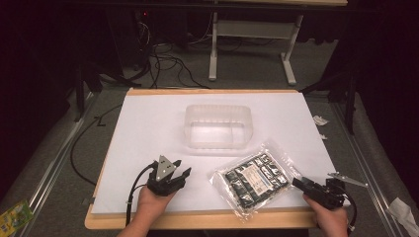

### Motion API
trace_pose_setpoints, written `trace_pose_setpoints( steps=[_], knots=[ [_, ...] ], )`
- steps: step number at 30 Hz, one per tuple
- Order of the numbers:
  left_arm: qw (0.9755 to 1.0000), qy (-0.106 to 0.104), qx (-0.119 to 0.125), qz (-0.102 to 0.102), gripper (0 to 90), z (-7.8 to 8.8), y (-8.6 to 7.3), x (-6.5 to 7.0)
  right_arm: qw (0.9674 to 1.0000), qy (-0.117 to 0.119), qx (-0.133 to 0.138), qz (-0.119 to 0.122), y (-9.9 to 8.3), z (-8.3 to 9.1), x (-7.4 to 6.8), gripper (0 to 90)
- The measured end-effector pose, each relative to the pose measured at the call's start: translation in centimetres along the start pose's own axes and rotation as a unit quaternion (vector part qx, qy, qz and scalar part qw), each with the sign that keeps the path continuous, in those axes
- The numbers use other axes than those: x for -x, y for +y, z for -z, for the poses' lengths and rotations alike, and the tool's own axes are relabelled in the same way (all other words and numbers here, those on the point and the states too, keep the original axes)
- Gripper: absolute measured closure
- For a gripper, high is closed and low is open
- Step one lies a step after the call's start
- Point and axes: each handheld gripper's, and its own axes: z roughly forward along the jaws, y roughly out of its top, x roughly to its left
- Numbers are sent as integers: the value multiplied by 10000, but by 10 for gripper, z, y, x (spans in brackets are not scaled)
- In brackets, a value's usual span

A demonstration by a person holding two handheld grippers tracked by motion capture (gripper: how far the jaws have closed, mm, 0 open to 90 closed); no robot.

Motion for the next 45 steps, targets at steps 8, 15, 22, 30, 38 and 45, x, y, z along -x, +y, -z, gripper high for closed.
trace_pose_setpoints(
  steps=[8,15,22,30,38,45],
  knots=[
    [10000,10,-16,29,530,4,-2,-1,9999,-26,1,-150,1,-3,3,754],
    [10000,-12,-44,-32,529,4,-3,1,9993,-102,134,320,5,-1,-10,900],
    [10000,-67,15,12,523,5,-2,2,9954,-242,785,497,20,21,-15,900],
    [9999,-126,22,-43,517,6,-2,4,9829,-293,1363,1207,34,49,-35,900],
    [9999,-124,80,-46,516,7,-1,4,9705,-143,1629,1772,39,67,-59,900],
    [9998,-108,154,-39,516,9,0,4,9587,181,1855,2150,42,77,-84,900]
  ],
)
